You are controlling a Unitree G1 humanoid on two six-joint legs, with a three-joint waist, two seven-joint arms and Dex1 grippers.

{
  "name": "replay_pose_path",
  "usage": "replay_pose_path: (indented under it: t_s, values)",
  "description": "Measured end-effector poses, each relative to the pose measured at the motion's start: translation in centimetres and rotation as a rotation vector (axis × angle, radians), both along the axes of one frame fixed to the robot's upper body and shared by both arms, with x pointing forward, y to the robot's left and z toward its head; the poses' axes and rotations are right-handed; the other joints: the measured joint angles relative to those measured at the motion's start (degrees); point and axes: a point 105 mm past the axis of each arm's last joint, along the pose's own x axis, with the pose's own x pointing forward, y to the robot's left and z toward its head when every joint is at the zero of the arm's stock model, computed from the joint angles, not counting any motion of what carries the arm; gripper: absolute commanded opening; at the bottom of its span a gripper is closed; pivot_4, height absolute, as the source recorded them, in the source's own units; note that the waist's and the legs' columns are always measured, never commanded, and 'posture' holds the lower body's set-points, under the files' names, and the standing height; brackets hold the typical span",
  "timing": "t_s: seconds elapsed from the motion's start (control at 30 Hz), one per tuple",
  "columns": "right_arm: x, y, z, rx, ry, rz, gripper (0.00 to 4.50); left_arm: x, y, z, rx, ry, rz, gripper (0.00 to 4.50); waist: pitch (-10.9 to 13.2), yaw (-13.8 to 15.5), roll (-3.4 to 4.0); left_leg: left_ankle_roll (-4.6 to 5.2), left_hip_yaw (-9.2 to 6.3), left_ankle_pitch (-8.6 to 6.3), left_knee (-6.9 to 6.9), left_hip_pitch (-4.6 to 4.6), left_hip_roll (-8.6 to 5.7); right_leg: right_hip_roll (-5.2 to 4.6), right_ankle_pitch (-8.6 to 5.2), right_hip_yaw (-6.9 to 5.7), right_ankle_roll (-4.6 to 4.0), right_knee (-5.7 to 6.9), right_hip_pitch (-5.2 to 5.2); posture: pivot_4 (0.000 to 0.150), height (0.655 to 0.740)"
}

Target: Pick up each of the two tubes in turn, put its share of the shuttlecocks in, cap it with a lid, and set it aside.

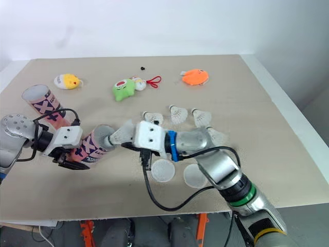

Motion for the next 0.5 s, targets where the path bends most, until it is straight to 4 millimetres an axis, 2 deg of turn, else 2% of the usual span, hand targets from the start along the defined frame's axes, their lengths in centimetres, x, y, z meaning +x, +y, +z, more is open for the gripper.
replay_pose_path:
  t_s: [0.03, 0.07, 0.2, 0.33, 0.5]
  values:
    - [0.2, 0.2, 0.1, 0.003, -0.017, 0.003, 0.02, 0.0, 0.0, 0.0, -0.001, 0.001, 0.001, 3.32, 0.0, 0.0, 0.00, 0.00, 0.01, 0.00, 0.00, 0.01, 0.00, 0.00, 0.00, 0.01, -0.01, 0.00, 0.00, 0.150, 0.7400]
    - [0.2, 0.6, 0.3, 0.029, -0.008, 0.008, 0.67, -0.1, 0.0, 0.0, -0.001, 0.000, 0.003, 3.32, 0.0, 0.0, 0.00, 0.00, 0.00, 0.00, 0.00, 0.01, 0.02, 0.02, 0.01, 0.01, -0.02, 0.00, -0.01, 0.150, 0.7400]
    - [-0.3, 1.6, 1.6, 0.144, 0.062, 0.039, 2.27, -0.2, 0.0, 0.0, -0.002, -0.007, 0.011, 3.32, 0.0, 0.0, 0.00, 0.00, -0.13, 0.00, -0.01, 0.00, 0.07, 0.09, 0.02, -0.08, -0.07, 0.01, 0.02, 0.150, 0.7400]
    - [-0.2, 0.5, 1.6, 0.224, 0.145, -0.018, 4.43, -0.3, 0.0, 0.0, -0.017, -0.010, 0.028, 3.32, 0.0, 0.1, -0.03, 0.00, -0.09, 0.00, 0.00, -0.01, 0.05, 0.04, 0.01, -0.07, -0.07, 0.00, 0.03, 0.150, 0.7400]
    - [1.3, -1.6, 1.5, 0.373, 0.226, -0.209, 4.47, -0.5, 0.1, -0.1, -0.016, -0.017, 0.043, 3.32, 0.0, 0.0, -0.02, 0.00, -0.14, 0.00, -0.03, 0.00, 0.07, 0.09, 0.00, -0.09, -0.11, 0.01, 0.01, 0.150, 0.7400]
